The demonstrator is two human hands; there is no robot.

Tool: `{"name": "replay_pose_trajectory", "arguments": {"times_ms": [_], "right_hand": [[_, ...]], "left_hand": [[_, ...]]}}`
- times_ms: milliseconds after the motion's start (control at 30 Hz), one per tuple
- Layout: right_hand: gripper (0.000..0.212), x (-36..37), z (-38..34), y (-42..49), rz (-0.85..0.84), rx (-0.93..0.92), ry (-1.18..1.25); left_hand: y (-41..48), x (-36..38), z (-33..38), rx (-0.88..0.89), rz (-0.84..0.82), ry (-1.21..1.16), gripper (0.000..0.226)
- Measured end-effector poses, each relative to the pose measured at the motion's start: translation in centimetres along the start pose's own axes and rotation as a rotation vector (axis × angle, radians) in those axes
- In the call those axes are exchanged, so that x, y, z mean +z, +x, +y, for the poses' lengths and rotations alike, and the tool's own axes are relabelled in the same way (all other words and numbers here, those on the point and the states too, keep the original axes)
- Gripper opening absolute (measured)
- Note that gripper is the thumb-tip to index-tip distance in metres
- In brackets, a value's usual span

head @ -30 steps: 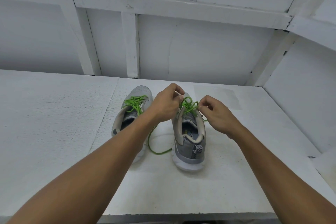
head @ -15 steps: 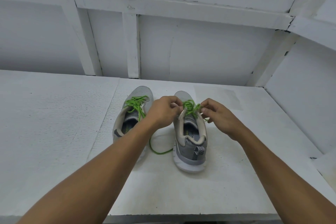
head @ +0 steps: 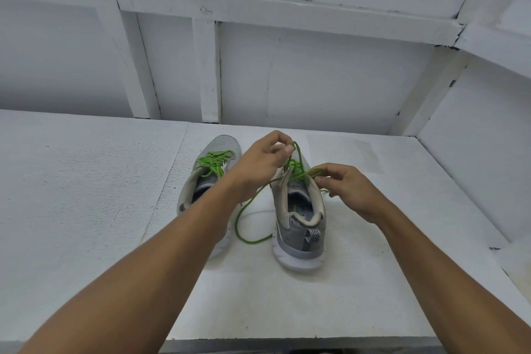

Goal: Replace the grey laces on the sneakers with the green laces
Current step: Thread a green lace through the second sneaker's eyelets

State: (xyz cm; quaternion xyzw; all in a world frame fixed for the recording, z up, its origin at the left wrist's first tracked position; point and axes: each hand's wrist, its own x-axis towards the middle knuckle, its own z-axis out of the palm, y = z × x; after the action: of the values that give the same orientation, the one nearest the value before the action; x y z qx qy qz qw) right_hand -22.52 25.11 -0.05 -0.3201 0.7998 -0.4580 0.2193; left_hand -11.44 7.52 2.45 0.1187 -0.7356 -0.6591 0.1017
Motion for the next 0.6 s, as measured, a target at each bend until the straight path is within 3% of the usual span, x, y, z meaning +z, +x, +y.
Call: {"name": "replay_pose_trajectory", "arguments": {"times_ms": [133,233,367,600], "right_hand": [[0.015,0.2,0.0,-0.2,0.036,-0.017,0.044],[0.018,0.2,-0.2,0.1,0.029,0.058,0.075],[0.022,-0.2,-0.9,0.6,0.008,0.108,0.146],[0.014,-0.6,-0.3,0.5,-0.03,0.087,0.233]], "left_hand": [[0.1,-0.6,-0.6,-0.079,0.013,0.002,0.007],[0.2,-0.4,-1.6,-0.15,0.021,0.086,0.022],[0.3,-0.1,-2.5,-0.116,0.001,0.098,0.008],[0.7,-0.5,-2.8,-0.085,0.007,0.025,0.006]]}}
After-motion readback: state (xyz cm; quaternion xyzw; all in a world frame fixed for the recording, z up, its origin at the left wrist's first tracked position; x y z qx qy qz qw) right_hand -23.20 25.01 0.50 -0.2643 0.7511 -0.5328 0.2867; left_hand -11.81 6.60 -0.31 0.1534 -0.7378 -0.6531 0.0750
